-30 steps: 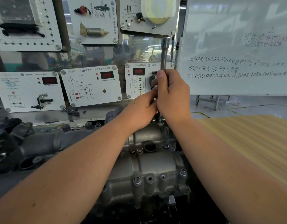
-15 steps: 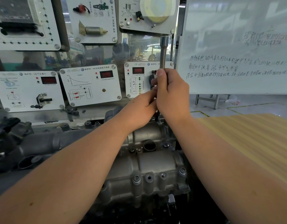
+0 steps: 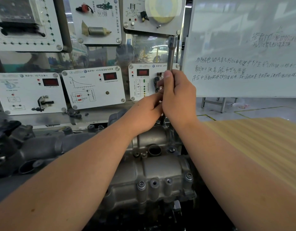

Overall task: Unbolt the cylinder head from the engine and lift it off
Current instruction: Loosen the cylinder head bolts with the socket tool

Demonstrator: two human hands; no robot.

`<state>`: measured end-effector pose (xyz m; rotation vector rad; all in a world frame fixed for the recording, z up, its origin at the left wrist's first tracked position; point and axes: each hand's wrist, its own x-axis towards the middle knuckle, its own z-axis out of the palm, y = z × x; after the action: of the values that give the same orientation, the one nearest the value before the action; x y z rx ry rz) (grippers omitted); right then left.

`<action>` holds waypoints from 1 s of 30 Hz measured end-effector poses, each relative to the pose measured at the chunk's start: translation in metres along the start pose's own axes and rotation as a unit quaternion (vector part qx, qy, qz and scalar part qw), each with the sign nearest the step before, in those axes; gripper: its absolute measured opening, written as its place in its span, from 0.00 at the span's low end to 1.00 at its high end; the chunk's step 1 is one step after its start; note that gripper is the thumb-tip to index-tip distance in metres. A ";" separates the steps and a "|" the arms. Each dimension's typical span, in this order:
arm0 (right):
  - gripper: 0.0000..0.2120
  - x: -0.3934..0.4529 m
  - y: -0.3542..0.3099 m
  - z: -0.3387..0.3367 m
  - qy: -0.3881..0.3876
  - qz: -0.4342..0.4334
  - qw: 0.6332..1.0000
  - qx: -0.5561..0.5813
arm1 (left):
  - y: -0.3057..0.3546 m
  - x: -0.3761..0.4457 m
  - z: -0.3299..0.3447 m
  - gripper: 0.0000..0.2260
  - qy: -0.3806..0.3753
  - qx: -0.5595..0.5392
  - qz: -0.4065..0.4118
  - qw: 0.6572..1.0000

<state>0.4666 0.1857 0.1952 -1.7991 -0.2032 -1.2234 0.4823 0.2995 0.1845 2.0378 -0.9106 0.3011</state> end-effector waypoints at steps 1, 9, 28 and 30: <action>0.14 0.000 0.000 0.000 -0.002 0.002 1.000 0.004 | 0.000 0.000 0.000 0.11 0.000 0.003 0.004 1.000; 0.09 0.000 0.000 -0.002 0.005 -0.015 1.000 0.017 | 0.000 0.000 0.000 0.09 0.007 0.012 0.014 1.000; 0.11 -0.002 -0.001 0.000 -0.004 -0.037 0.999 -0.010 | -0.001 0.002 0.001 0.09 0.003 0.010 0.002 1.000; 0.10 -0.001 -0.001 0.000 -0.003 -0.027 1.000 0.006 | 0.000 0.001 0.000 0.09 0.004 0.010 0.005 1.000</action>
<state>0.4656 0.1867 0.1946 -1.7983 -0.2629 -1.2512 0.4828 0.2992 0.1848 2.0490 -0.9154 0.3240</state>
